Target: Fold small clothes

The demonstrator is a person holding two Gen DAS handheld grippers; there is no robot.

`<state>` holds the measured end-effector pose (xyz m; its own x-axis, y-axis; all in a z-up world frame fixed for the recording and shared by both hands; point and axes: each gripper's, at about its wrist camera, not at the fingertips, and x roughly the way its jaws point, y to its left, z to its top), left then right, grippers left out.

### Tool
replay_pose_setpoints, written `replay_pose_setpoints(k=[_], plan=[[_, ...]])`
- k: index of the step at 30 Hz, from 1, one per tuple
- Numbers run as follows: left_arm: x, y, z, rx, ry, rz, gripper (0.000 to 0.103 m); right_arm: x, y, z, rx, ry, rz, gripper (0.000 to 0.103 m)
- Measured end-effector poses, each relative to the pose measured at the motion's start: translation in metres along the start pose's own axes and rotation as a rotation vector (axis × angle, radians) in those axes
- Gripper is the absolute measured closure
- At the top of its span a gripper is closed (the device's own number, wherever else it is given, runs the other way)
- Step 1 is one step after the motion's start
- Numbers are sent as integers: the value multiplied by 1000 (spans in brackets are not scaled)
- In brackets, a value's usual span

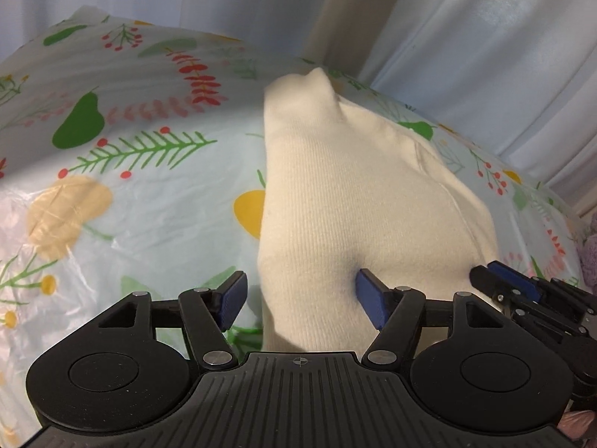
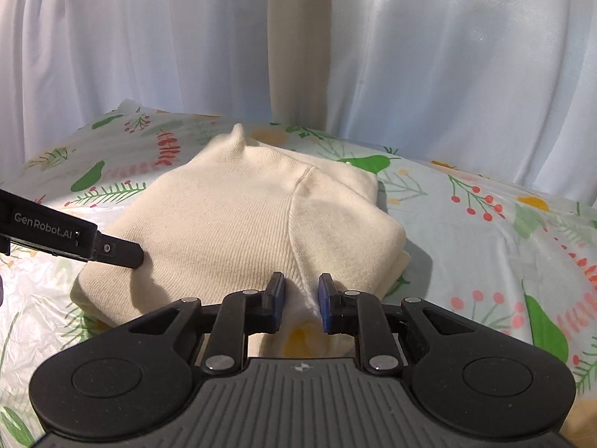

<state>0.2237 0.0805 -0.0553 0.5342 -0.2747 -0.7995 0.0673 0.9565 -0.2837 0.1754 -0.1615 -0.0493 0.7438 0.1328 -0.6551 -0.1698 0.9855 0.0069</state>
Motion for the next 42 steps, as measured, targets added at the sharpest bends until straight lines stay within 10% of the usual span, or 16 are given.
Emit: replay_pose_setpoints(k=[9, 13, 17, 42], plan=[[-31, 15, -22, 36, -15, 84, 21, -35, 3, -9, 58, 72, -38, 75], [-53, 9, -42, 45, 15, 17, 4, -63, 9, -27, 109, 143, 33, 24], [-62, 2, -64, 13, 86, -36, 1, -81, 24, -45, 121, 226, 67, 4], [-73, -37, -43, 216, 93, 191, 0, -85, 46, 4, 129, 331, -185, 4]])
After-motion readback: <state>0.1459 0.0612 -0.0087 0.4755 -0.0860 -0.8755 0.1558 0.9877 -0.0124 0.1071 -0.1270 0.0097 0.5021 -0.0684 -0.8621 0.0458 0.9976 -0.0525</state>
